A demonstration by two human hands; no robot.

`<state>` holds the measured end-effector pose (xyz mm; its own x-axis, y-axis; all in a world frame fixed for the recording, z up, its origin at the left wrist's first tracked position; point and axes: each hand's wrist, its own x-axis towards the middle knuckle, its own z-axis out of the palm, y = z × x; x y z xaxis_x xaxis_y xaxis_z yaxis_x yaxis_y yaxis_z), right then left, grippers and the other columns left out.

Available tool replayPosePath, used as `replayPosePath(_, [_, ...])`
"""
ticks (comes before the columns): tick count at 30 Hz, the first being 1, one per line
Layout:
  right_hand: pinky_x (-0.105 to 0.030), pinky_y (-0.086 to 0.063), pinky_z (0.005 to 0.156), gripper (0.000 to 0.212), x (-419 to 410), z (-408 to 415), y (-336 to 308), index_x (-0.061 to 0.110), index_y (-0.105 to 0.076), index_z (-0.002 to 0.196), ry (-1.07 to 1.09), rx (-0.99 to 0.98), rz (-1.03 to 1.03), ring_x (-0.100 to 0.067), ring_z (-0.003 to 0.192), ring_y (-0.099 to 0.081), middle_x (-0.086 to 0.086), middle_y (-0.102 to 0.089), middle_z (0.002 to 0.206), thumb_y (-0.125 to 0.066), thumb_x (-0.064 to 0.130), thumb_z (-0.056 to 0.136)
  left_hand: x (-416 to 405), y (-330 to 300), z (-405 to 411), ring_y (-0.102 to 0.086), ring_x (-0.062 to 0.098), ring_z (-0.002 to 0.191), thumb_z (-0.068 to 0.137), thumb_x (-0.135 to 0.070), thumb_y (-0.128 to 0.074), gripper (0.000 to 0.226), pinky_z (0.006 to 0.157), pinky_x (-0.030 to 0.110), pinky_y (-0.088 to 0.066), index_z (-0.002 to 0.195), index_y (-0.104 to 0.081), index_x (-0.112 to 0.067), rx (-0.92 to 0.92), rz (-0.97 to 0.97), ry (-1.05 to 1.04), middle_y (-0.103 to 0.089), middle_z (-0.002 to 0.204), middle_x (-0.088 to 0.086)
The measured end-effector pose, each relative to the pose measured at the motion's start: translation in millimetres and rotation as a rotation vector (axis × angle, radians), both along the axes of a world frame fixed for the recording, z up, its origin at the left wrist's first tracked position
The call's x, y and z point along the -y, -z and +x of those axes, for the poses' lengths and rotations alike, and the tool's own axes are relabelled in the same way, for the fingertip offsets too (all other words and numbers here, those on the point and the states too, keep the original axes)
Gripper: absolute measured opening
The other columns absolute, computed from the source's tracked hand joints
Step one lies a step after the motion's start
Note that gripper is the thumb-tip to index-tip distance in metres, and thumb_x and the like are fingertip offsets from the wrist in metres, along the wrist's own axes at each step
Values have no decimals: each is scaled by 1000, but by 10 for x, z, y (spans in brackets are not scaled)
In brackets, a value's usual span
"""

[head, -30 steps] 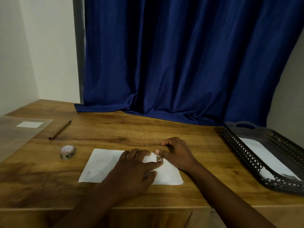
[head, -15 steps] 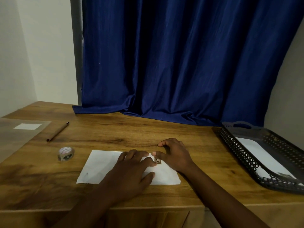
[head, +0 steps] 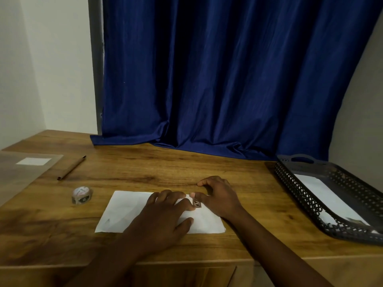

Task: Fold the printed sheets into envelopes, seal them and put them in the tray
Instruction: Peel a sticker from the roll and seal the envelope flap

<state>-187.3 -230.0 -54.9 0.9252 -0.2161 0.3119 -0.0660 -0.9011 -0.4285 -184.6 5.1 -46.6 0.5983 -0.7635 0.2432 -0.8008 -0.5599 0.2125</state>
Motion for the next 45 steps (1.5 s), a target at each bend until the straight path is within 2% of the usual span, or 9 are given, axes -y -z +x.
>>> replayPosePath(4, [-36, -42, 101, 49, 10, 14, 22, 39, -64, 116, 26, 23, 0, -12, 121, -48, 15, -59, 127, -61, 71, 80, 0, 30, 9, -20, 7, 144, 99, -62, -35, 45, 121, 37, -17, 139, -42, -45, -4, -10, 4, -27, 158, -17])
replayPosePath(12, [-33, -37, 101, 73, 43, -33, 17, 39, -63, 124, -43, -21, -3, -10, 124, -45, 16, -56, 133, -53, 85, 68, 1, 68, 52, -20, 8, 144, 97, -65, -33, 47, 120, 38, -17, 139, -42, -46, -4, -14, 1, -28, 158, -17])
replayPosePath(21, [-32, -38, 103, 55, 15, -59, -12, 37, -65, 123, -22, -18, 22, -9, 125, -46, 16, -58, 132, -57, 72, 81, 3, 58, 35, -20, 8, 145, 97, -65, -32, 48, 120, 37, -17, 140, -41, -46, -2, -10, -7, -28, 158, -17])
replayPosePath(25, [-29, -28, 109, 76, 38, -166, -29, 37, -58, 136, -122, -85, -39, -9, 138, -38, 12, -49, 147, -48, 83, 76, 3, 52, 27, -20, 8, 144, 96, -65, -33, 48, 121, 39, -18, 140, -40, -47, -14, -23, -7, -28, 157, -17])
replayPosePath(29, [-32, -18, 118, 68, 6, -240, -48, 36, -47, 146, -149, -135, -65, -10, 148, -27, 6, -36, 160, -53, 70, 88, 3, 62, 35, -22, 8, 143, 95, -65, -33, 48, 121, 39, -19, 138, -40, -47, 4, -35, -8, -30, 156, -17])
replayPosePath(36, [-18, -36, 107, 68, 75, -459, -49, 47, -48, 141, -235, -120, 212, 12, 132, -37, 30, -42, 142, -70, 65, 79, 0, 63, 19, -18, 15, 148, 88, -74, -36, 64, 122, 41, -18, 143, -36, -42, 8, -71, -103, -25, 161, -9])
replayPosePath(39, [-2, -39, 88, 42, 51, -471, -93, 57, -52, 127, -191, -90, 415, 25, 119, -42, 41, -46, 130, -68, 53, 88, 5, 49, 23, -23, 17, 148, 83, -80, -37, 83, 124, 48, -16, 152, -24, -34, 13, -58, -179, -27, 161, -6])
replayPosePath(42, [3, -42, 79, 30, 44, -446, -148, 53, -54, 119, -172, -57, 532, 26, 108, -50, 33, -57, 123, -63, 34, 97, 15, 40, 19, -30, 16, 145, 83, -81, -40, 91, 123, 47, -20, 155, -18, -30, -5, -79, -195, -32, 159, -6])
replayPosePath(45, [-4, -48, 78, 27, 45, -425, -245, 37, -58, 124, -192, -64, 668, 13, 103, -62, 17, -66, 118, -59, 23, 100, 27, 32, -1, -29, 16, 144, 82, -79, -42, 91, 123, 47, -19, 155, -16, -31, 17, -104, -174, -32, 158, -6])
